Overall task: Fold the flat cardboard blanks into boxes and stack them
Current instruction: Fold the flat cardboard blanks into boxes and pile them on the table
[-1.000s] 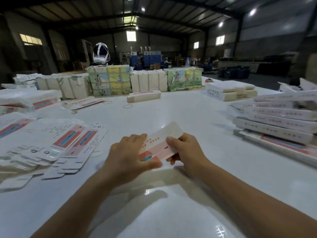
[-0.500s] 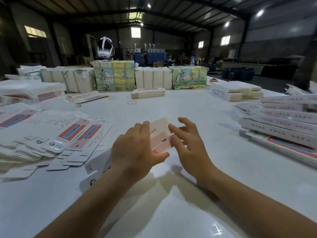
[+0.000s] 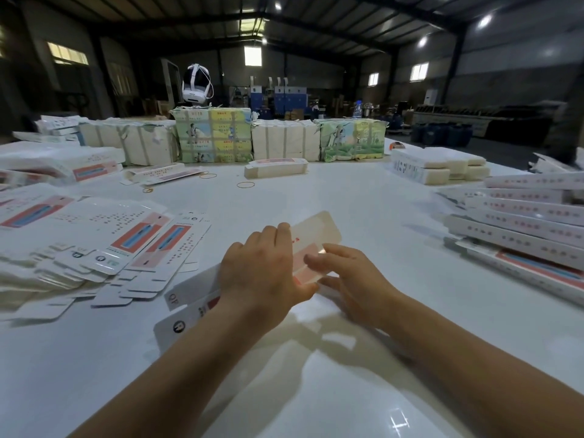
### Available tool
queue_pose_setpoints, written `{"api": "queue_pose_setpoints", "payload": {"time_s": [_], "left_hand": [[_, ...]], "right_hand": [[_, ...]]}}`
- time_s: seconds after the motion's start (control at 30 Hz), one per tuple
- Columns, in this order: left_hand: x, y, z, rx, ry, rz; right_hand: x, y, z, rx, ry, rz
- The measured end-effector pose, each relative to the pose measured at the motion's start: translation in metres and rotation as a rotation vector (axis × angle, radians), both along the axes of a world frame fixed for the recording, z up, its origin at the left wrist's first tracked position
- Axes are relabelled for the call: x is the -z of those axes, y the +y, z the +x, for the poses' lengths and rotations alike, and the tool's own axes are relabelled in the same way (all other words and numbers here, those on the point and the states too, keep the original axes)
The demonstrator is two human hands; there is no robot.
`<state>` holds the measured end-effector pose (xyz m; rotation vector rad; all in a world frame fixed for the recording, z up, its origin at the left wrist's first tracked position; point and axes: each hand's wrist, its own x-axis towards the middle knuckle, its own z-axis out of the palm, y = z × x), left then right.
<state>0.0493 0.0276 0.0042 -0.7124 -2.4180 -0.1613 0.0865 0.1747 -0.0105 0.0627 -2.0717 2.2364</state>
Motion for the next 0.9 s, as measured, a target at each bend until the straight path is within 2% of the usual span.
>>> {"api": "queue_pose_setpoints", "payload": {"time_s": [0.13,0.23,0.3,0.37,0.57,0.63,0.73,0.8,0.87,0.9], "left_hand": [[-0.004,-0.004,-0.001,0.06,-0.057,0.014],[-0.007,-0.01,-0.002,0.091,-0.132,0.044],[-0.009,-0.011,-0.004,0.108,-0.148,0.024],[-0.009,-0.013,-0.007,0.139,-0.201,0.038],[-0.004,-0.027,-0.021,0.257,-0.683,0.154],[-0.001,-0.031,-0.026,0.263,-0.785,0.19],[-0.001,-0.033,-0.031,0.26,-0.753,0.255],[-0.003,-0.035,-0.033,0.214,-0.635,0.28],[-0.004,-0.036,-0.032,0.169,-0.54,0.28],[-0.004,-0.036,-0.032,0.156,-0.518,0.281]], "right_hand": [[-0.006,0.015,0.001,-0.095,0.063,0.274],[-0.007,0.019,0.004,-0.143,0.04,0.452],[-0.003,0.019,0.005,-0.185,0.031,0.444],[-0.001,0.019,0.003,-0.14,0.062,0.409],[-0.006,0.021,0.002,0.023,0.096,0.31],[-0.007,0.02,0.003,0.046,0.106,0.319],[-0.006,0.015,0.002,0.141,0.159,0.229],[-0.005,0.015,0.001,0.374,0.233,0.171],[-0.002,0.017,0.001,0.614,0.339,0.245],[-0.002,0.017,0.001,0.666,0.385,0.325]]}}
